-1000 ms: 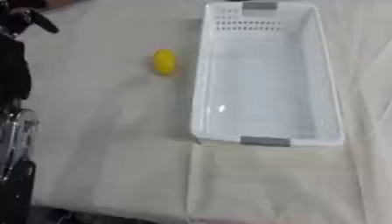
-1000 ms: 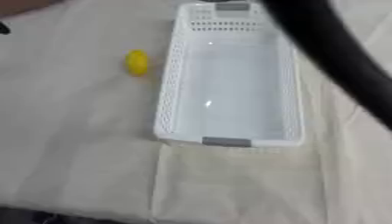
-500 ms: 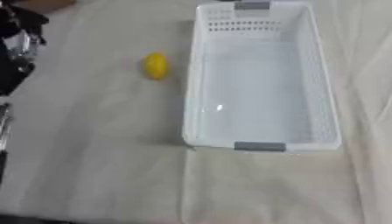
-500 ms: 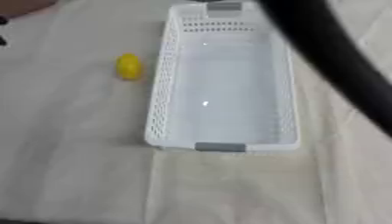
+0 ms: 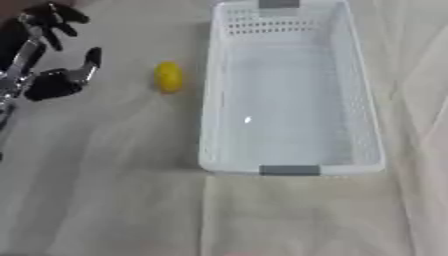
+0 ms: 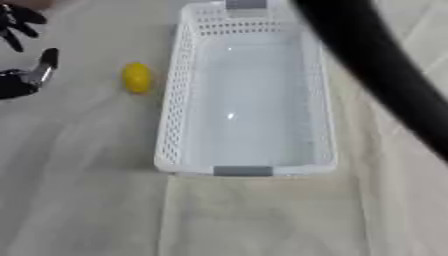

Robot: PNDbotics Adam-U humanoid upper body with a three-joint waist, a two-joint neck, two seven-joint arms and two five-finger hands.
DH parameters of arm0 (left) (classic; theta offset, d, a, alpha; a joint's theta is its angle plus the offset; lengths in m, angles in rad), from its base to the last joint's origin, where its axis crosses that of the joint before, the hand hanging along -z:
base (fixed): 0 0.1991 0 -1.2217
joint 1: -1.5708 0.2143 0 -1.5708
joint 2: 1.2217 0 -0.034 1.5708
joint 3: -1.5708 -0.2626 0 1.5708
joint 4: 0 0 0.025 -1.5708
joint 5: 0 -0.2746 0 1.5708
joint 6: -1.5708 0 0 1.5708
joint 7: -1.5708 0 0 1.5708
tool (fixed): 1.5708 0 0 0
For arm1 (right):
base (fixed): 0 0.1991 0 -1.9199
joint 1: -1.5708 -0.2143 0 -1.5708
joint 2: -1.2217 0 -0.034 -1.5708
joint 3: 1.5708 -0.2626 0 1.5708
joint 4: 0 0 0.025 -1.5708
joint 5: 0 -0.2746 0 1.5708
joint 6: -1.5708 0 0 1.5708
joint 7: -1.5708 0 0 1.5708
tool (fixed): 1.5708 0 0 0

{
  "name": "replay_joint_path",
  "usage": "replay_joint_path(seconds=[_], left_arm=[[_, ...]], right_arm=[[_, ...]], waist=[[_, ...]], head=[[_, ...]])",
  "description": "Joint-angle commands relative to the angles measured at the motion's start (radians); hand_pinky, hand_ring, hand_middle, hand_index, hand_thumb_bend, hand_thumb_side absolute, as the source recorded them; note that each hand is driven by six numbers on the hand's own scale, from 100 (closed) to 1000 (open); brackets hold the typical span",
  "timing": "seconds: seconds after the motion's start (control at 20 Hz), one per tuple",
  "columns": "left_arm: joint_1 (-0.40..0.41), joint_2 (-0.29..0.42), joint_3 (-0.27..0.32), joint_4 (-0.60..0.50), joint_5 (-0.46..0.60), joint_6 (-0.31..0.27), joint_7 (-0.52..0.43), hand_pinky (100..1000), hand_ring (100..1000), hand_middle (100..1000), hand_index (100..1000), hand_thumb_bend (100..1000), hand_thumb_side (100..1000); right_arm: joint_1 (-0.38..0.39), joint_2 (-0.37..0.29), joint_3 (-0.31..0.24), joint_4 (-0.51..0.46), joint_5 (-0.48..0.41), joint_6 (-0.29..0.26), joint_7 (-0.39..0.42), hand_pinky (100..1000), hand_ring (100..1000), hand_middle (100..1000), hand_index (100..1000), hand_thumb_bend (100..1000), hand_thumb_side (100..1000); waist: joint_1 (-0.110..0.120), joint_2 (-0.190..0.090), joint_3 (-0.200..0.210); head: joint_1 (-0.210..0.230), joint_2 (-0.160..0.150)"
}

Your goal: Pick up objects on the table and place them in the box.

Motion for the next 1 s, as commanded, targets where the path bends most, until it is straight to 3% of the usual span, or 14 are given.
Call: replay_joint_path(seconds=[0.05,1.0], left_arm=[[-0.033,0.024,-0.012,0.029,-0.035,-0.024,0.004,418,627,725,795,100,549],[-0.191,-0.062,-0.089,0.214,-0.147,-0.082,-0.008,414,623,717,791,100,554]], right_arm=[[0.005,0.000,-0.005,-0.003,0.008,0.007,-0.001,460,568,654,721,100,870],[-0.005,0.002,-0.005,-0.006,0.028,0.026,0.000,461,569,656,721,100,870]], waist=[[0.002,-0.008,-0.002],[0.016,0.008,-0.022]], head=[[0.008,-0.021],[0.009,-0.037]])
